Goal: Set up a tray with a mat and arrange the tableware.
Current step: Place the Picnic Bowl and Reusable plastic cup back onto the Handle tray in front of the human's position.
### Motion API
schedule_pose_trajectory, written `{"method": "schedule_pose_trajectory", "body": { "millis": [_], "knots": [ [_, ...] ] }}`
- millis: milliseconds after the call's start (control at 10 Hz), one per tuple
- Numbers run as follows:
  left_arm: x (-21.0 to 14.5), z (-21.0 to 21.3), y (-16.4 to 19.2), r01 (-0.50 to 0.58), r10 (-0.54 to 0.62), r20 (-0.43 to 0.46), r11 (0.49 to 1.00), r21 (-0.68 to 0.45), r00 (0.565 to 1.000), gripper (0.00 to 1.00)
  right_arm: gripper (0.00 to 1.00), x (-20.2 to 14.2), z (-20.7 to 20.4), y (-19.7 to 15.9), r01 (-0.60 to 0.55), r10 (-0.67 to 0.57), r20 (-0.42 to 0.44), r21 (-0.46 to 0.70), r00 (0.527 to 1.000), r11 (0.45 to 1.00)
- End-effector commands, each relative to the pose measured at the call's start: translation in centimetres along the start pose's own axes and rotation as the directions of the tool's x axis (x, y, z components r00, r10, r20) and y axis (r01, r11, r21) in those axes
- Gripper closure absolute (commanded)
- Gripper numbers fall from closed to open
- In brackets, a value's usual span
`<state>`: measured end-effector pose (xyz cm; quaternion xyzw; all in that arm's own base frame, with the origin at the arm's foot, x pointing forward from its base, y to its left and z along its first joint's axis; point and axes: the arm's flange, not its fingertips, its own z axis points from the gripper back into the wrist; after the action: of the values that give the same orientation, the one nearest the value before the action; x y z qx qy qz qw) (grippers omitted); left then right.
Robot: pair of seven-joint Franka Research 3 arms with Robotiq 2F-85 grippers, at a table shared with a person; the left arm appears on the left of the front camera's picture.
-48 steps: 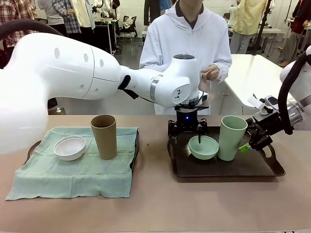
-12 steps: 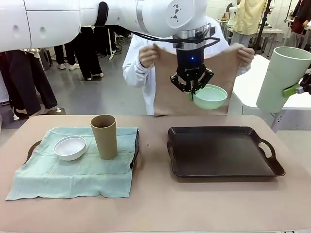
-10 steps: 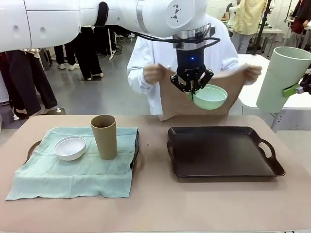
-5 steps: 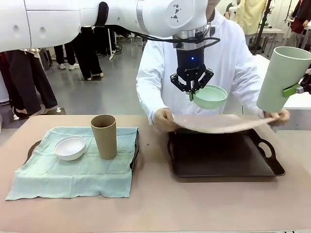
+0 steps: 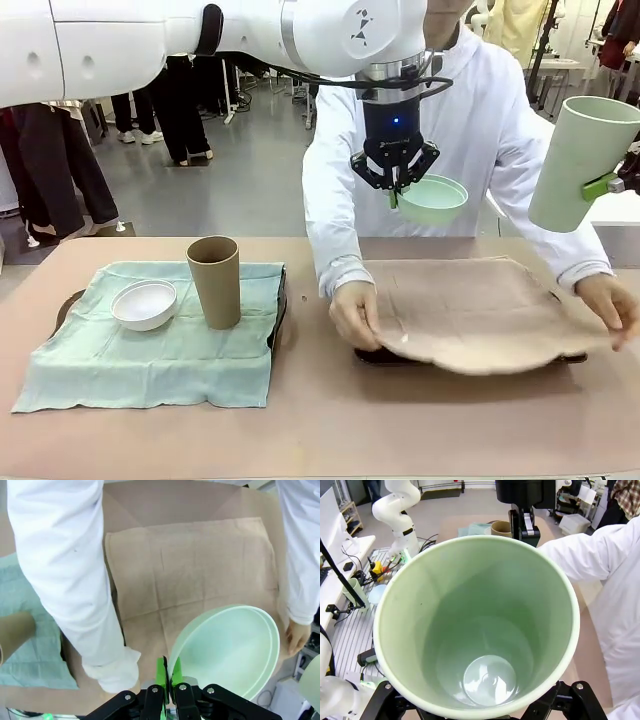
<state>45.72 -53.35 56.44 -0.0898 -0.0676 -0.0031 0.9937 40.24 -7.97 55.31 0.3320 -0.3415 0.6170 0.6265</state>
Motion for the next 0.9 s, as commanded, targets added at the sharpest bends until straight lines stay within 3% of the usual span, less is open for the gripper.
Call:
{"method": "schedule_pose_trajectory", "body": {
  "millis": [0, 800],
  "knots": [
    [0.29, 0.18, -0.03, 0.012, -0.012, 0.01, 1.0, -0.012, 1.0, 1.0, 1.0, -0.19, -0.14, -0.01, -0.009, 0.009, 0.0, 0.002, 1.0, 1.0],
    [0.29, 0.18, -0.03, 0.012, -0.012, 0.01, 1.0, -0.012, 1.0, 1.0, 1.0, -0.19, -0.14, -0.01, -0.009, 0.009, 0.0, 0.002, 1.0, 1.0]
  ]
}}
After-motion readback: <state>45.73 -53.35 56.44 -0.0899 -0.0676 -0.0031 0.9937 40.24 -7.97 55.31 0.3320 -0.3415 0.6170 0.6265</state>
